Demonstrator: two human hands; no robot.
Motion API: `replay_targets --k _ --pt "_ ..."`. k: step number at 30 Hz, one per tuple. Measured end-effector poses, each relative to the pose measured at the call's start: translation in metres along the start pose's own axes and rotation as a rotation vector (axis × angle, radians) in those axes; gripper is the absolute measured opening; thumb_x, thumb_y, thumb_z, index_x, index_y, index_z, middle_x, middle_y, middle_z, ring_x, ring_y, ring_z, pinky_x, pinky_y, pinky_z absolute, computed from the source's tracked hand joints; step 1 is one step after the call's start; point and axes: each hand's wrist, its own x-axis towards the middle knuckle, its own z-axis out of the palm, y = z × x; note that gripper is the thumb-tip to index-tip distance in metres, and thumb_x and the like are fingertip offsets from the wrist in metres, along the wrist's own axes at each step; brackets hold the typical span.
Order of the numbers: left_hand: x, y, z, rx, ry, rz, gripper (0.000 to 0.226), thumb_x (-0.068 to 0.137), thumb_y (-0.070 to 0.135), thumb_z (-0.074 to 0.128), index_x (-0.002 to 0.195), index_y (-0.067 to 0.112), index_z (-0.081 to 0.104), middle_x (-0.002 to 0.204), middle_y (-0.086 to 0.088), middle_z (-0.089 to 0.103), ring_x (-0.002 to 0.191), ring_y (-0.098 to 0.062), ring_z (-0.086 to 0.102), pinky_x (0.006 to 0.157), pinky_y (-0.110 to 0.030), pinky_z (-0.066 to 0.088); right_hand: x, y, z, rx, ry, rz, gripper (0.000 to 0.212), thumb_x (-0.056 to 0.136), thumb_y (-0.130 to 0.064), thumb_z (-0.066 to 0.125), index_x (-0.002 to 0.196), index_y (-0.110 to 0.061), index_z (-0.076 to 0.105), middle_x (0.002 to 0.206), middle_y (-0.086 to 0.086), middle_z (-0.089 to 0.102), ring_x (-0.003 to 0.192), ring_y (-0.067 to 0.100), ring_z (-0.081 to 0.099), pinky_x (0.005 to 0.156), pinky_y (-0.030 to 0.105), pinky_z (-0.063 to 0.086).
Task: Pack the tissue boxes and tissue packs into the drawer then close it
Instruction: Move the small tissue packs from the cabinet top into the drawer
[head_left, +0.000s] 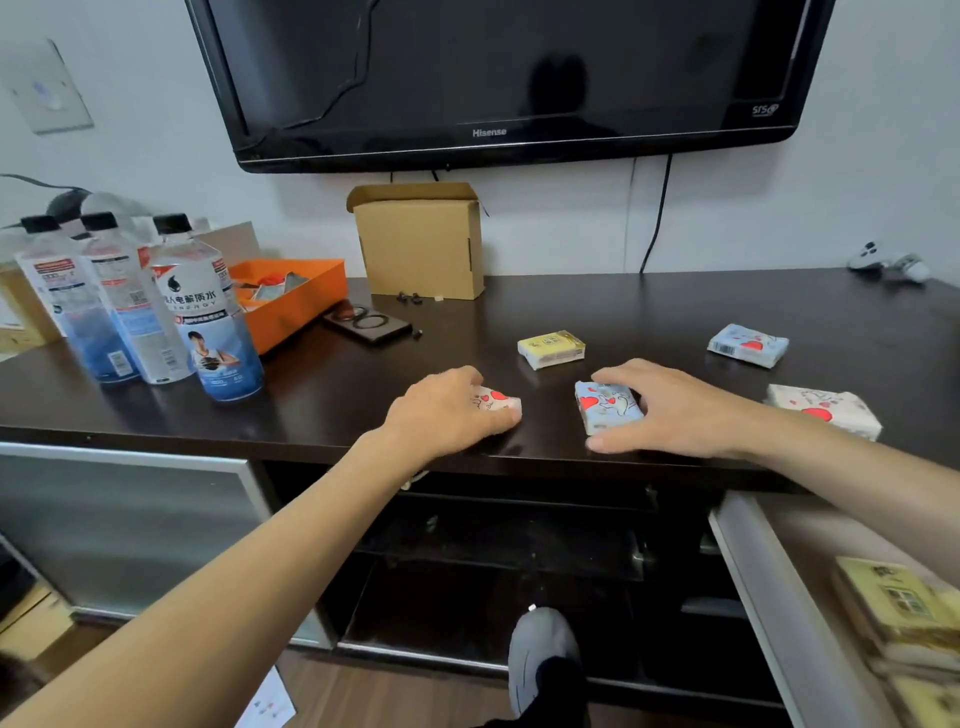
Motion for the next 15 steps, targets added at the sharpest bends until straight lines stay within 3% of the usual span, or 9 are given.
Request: replay_targets --k 2,4,6,10,12,15 --pt "-0.003 0.005 0.003 0.013 0.005 0.035 0.068 0.077 0.058 0.067 0.136 0.027 0.05 0.134 0.001 0.057 0.116 -0.023 0.055 0.083 -0.037 0.043 -0.002 0.007 -0.002 0.04 0.007 -0.032 0.079 0.079 -0.044 0.084 0.148 -0.029 0.048 0.135 -0.009 0.054 0.086 -0.003 0.055 0.069 0.011 0.042" --pt "-0.006 0.01 0.006 -0.08 0.011 0.079 0.07 0.074 0.044 0.075 0.136 0.027 0.049 0.136 0.0 0.055 0.117 -0.022 0.054 0.088 -0.035 0.044 -0.006 0.012 -0.003 0.07 0.052 -0.053 0.077 0.076 -0.038 0.088 0.143 -0.031 0.051 0.131 -0.012 0.057 0.079 -0.011 0.055 0.063 0.005 0.041" --pt "-0.014 0.02 0.007 -0.168 -0.004 0.137 0.075 0.07 0.036 0.079 0.137 0.029 0.046 0.137 0.001 0.054 0.117 -0.019 0.054 0.091 -0.034 0.045 -0.016 0.018 -0.004 0.09 0.097 -0.088 0.077 0.073 -0.037 0.09 0.139 -0.034 0.05 0.127 -0.014 0.057 0.084 -0.02 0.052 0.066 0.006 0.043" --pt "-0.036 0.045 0.011 -0.273 -0.009 0.317 0.079 0.07 0.033 0.081 0.14 0.032 0.044 0.134 0.007 0.054 0.114 -0.009 0.053 0.089 -0.024 0.046 -0.051 0.031 -0.016 0.13 0.137 -0.128 0.076 0.068 -0.037 0.083 0.135 -0.041 0.047 0.126 -0.019 0.056 0.093 -0.002 0.06 0.075 0.021 0.054" --pt "-0.048 0.062 0.013 -0.309 -0.023 0.401 0.077 0.071 0.033 0.081 0.14 0.031 0.045 0.13 0.011 0.056 0.113 -0.005 0.054 0.086 -0.019 0.045 -0.074 0.039 -0.022 0.148 0.13 -0.123 0.077 0.064 -0.044 0.077 0.134 -0.043 0.046 0.126 -0.023 0.055 0.097 -0.001 0.062 0.077 0.018 0.054" --pt "-0.068 0.092 0.018 -0.329 -0.074 0.499 0.078 0.07 0.034 0.082 0.14 0.031 0.046 0.128 0.013 0.055 0.118 -0.004 0.052 0.095 -0.024 0.045 -0.109 0.055 -0.03 0.119 0.161 -0.09 0.081 0.061 -0.049 0.073 0.137 -0.042 0.047 0.126 -0.026 0.054 0.101 0.001 0.062 0.082 0.02 0.053"
